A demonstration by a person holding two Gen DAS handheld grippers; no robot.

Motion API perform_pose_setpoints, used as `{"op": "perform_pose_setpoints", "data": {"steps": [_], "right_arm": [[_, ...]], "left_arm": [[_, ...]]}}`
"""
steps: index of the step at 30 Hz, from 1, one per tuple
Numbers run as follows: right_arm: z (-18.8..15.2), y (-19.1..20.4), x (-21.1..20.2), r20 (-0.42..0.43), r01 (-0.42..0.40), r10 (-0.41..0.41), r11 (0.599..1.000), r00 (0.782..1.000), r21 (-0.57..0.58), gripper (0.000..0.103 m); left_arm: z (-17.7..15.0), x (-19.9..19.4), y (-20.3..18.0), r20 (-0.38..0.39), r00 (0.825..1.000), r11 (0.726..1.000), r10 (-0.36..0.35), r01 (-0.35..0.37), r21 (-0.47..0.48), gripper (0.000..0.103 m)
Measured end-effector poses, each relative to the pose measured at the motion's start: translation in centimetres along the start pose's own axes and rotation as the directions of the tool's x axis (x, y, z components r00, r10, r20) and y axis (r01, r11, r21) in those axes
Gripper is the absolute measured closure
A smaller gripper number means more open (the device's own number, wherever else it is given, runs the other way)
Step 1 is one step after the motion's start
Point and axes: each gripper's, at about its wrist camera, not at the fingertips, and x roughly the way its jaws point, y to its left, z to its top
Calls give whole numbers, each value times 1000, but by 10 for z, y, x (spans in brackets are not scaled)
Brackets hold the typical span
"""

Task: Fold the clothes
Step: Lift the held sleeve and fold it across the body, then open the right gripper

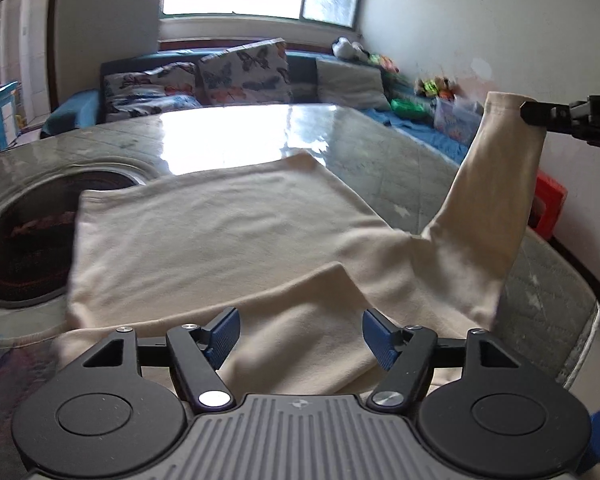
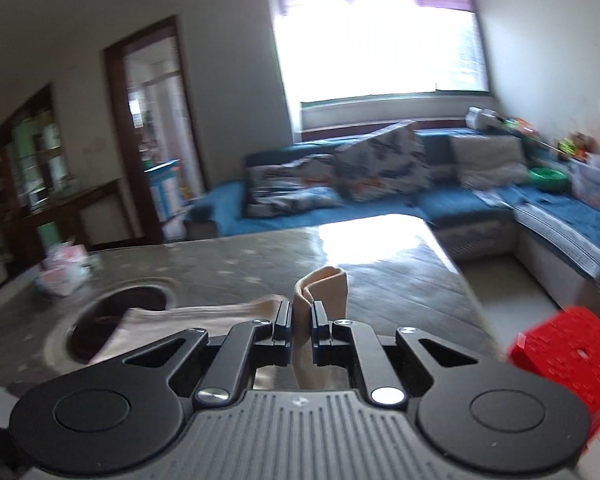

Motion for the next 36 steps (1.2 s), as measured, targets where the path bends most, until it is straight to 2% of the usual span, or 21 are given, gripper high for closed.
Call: {"op": "perform_pose_setpoints", "data": {"steps": [4, 9, 14, 22, 28, 30, 32, 36], "right_arm": [[12, 40, 6, -12, -93, 93, 993, 996, -73, 95], [14, 94, 20, -54, -213, 207, 965, 977, -152, 95], [3, 150, 39, -133, -318, 294, 920, 946, -231, 95], [-32, 211, 72, -296, -440, 357, 849, 886, -292, 95], [-43, 206, 64, -332, -478, 381, 829, 863, -291, 92], [-40, 192, 60, -327, -452, 357, 844, 875, -289, 92], [-43, 170, 57, -330, -395, 297, 874, 896, -283, 92], [-62, 134, 58, -357, -305, 203, 917, 912, -257, 91]], "left_arm": [[-8, -23, 28, 29, 998, 998, 51, -49, -50, 31], [-25, -50, 66, 45, 991, 983, 127, -120, -136, 31], [-43, -70, 96, 54, 982, 963, 181, -166, -210, 30], [-54, -84, 115, 53, 975, 945, 218, -197, -259, 29], [-49, -88, 112, 77, 972, 948, 221, -195, -253, 29], [-45, -89, 108, 95, 973, 953, 209, -181, -241, 30], [-41, -90, 99, 113, 976, 963, 186, -158, -219, 31], [-33, -83, 77, 135, 984, 982, 115, -92, -164, 38]]}}
